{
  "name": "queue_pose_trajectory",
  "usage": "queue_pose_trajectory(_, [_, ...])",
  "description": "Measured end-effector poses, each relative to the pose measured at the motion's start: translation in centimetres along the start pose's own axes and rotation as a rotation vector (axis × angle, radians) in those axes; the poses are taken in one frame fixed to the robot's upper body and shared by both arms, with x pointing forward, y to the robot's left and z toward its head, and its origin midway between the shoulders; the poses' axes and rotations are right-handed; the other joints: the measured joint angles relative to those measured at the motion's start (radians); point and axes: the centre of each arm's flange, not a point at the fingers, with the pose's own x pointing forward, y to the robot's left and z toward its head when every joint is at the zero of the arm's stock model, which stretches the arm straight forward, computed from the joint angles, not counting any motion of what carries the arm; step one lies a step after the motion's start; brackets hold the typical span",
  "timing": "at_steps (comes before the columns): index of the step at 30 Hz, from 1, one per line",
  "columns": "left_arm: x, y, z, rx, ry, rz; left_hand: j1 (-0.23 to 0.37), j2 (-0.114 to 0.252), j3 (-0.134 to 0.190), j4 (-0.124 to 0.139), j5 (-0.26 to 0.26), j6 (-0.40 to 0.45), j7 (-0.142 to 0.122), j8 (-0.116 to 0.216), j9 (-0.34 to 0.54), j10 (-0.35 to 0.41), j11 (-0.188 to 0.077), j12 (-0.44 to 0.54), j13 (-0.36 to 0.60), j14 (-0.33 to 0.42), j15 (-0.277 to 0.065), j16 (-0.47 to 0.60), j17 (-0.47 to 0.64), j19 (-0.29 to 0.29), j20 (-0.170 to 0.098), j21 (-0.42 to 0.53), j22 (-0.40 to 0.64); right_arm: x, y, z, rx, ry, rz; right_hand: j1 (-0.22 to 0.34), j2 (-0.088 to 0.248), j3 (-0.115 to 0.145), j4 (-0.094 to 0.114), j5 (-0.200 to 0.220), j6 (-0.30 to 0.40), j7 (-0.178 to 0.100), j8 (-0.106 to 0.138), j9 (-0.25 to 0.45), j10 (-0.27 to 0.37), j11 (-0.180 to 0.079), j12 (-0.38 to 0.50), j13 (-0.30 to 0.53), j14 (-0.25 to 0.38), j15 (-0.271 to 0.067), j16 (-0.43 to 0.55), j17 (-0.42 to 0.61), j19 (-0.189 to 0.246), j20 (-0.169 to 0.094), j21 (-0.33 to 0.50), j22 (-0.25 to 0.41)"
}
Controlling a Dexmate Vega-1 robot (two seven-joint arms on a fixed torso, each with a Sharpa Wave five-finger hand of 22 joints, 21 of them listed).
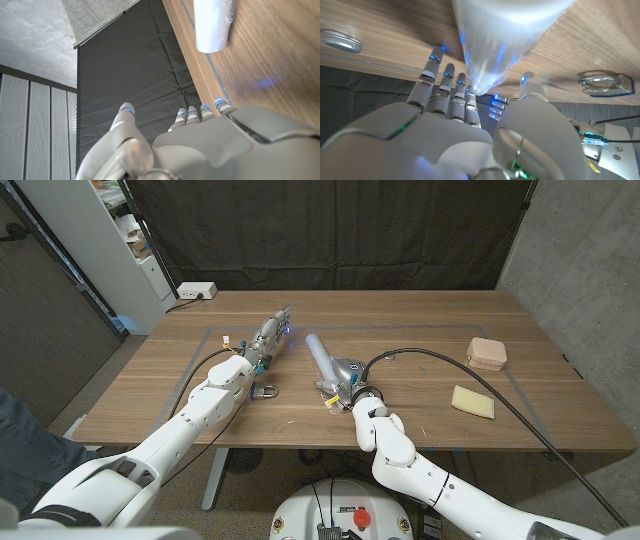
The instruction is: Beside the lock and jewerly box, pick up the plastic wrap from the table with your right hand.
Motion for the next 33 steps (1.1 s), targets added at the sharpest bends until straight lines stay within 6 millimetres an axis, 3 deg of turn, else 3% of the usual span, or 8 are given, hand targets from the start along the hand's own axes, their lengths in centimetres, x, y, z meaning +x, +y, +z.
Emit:
queue_pose_trajectory(8, [0.3,-0.2,-0.1,-0.002,0.005,-0.001,0.000,0.000,0.000,0.000,0.000,0.000,0.000,0.000,0.000,0.000,0.000,0.000,0.000,0.000,0.000,0.000,0.000,-0.002,0.002,0.000,0.000,0.3,0.5,-0.4,0.002,0.007,-0.016,0.019,0.011,0.003,-0.003,0.000,0.045,-0.022,0.010,0.001,0.046,-0.010,0.014,0.009,0.051,-0.028,0.037,0.022,0.048,-0.052,0.014,0.005])
queue_pose_trajectory(14, [0.5,-0.4,-0.2,-0.001,0.008,-0.003,0.000,0.000,0.000,0.000,0.000,0.000,0.000,0.000,0.000,0.000,0.000,0.000,0.000,0.000,0.000,0.000,0.000,-0.004,0.004,0.000,0.000,0.5,0.8,-0.7,0.003,0.014,-0.021,0.042,0.024,0.003,-0.003,0.000,0.085,-0.034,0.016,0.001,0.083,-0.021,0.023,0.015,0.085,-0.048,0.062,0.041,0.069,-0.074,0.021,0.008])
queue_pose_trajectory(19, [0.5,-0.4,-0.2,0.000,0.010,-0.004,0.000,0.000,0.000,0.000,0.000,0.000,0.000,0.000,0.000,0.000,0.000,0.000,0.000,0.000,0.000,0.000,0.000,-0.004,0.003,0.000,0.000,0.6,1.0,-0.9,0.002,0.020,-0.018,0.088,0.036,0.010,-0.010,0.004,0.124,-0.048,0.023,-0.001,0.127,-0.026,0.037,0.020,0.121,-0.070,0.092,0.062,0.094,-0.099,0.033,0.012])
queue_pose_trajectory(24, [0.6,-0.6,-0.3,0.000,0.013,-0.005,0.000,0.000,0.000,0.000,0.000,0.004,-0.004,0.000,0.000,0.000,0.000,0.000,0.000,0.000,0.000,0.000,0.000,-0.004,0.003,0.000,0.000,0.6,1.0,-1.0,0.004,0.024,-0.031,0.115,0.054,0.011,-0.011,0.004,0.148,-0.062,0.029,-0.001,0.159,-0.040,0.046,0.027,0.165,-0.092,0.127,0.088,0.115,-0.111,0.040,0.016])
queue_pose_trajectory(33, [0.6,-0.9,-0.2,0.000,0.012,-0.003,0.000,0.000,0.000,0.000,0.000,0.004,-0.004,0.000,0.000,-0.002,-0.002,0.000,0.000,0.000,0.000,0.000,0.000,-0.004,0.003,0.000,0.000,0.5,1.0,-1.3,0.003,0.031,-0.057,0.203,0.074,0.018,-0.018,-0.015,0.185,-0.058,0.033,-0.001,0.234,-0.063,0.073,0.045,0.276,-0.146,0.232,0.172,0.145,-0.126,0.080,0.043])
